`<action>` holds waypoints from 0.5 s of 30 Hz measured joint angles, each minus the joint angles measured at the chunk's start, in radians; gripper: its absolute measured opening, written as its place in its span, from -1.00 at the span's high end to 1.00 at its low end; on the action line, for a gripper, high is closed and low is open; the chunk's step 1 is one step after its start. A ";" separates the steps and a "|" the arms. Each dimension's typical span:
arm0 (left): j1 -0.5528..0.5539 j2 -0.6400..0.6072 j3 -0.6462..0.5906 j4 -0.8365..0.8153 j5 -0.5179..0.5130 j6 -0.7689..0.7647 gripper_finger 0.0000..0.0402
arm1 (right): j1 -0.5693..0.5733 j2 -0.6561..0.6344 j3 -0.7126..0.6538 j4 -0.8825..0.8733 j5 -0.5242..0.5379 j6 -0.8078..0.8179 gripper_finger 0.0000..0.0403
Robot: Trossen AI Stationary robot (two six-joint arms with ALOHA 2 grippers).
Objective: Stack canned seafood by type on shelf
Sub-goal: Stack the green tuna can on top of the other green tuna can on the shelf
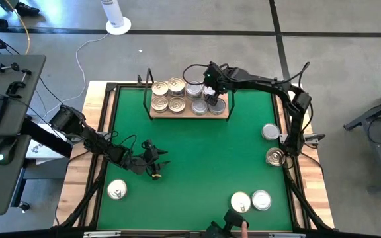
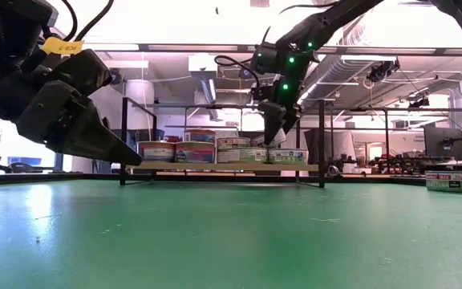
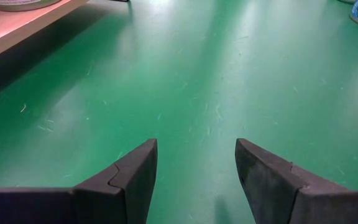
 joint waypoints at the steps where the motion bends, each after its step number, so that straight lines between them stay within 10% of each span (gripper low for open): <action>1: 0.000 0.000 0.000 0.000 0.000 0.000 -0.01 | 0.000 0.000 0.000 0.000 0.000 0.003 -0.99; 15: 0.026 0.000 0.111 -0.007 0.026 0.077 -0.01 | 0.000 -0.001 0.000 0.005 0.004 0.046 -0.99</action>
